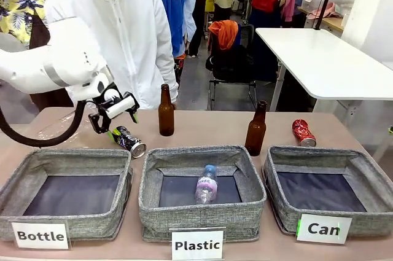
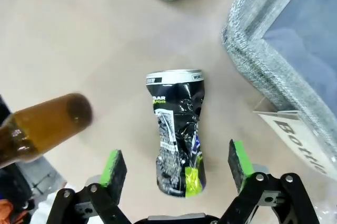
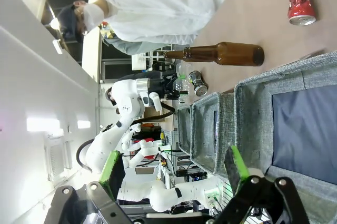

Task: Sort the can waste into the basket.
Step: Pick up the can waste from the table and place it in the right Fabric basket.

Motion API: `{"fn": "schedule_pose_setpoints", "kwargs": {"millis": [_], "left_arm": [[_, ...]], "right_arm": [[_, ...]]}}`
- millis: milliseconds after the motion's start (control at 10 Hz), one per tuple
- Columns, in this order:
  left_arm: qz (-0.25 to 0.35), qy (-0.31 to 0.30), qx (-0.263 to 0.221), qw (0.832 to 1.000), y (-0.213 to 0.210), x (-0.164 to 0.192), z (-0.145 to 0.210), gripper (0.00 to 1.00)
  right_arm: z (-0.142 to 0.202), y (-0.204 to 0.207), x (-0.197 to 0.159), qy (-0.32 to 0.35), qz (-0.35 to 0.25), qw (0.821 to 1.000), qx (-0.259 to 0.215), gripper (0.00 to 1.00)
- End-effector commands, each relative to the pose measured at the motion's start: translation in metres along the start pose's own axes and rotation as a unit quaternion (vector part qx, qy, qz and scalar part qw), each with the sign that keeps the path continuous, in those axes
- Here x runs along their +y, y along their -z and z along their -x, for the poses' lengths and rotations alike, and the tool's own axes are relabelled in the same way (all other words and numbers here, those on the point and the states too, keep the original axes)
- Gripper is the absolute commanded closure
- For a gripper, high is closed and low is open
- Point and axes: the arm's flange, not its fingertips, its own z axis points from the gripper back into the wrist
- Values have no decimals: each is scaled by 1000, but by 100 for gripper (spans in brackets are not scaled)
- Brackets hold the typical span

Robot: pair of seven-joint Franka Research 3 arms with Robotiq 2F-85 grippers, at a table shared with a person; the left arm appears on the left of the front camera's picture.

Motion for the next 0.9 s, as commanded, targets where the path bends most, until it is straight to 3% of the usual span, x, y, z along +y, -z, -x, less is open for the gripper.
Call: {"fn": "schedule_pose_setpoints", "kwargs": {"millis": [0,400,500,600,700,800], "left_arm": [[26,-18,30,999,18,13,9,0],[39,-19,45,998,50,10,15,0],[42,-18,43,998,50,10,15,11],[52,-25,47,997,50,10,17,60],[52,-29,46,997,50,8,17,71],[50,-29,46,997,50,9,18,100]], "right_arm": [[-2,0,2,-8,-5,1000,-1,0],[-2,0,2,-8,-5,1000,-1,0],[-2,0,2,-8,-5,1000,-1,0],[-2,0,2,-8,-5,1000,-1,0],[-2,0,2,-8,-5,1000,-1,0],[-2,0,2,-8,-5,1000,-1,0]]}}
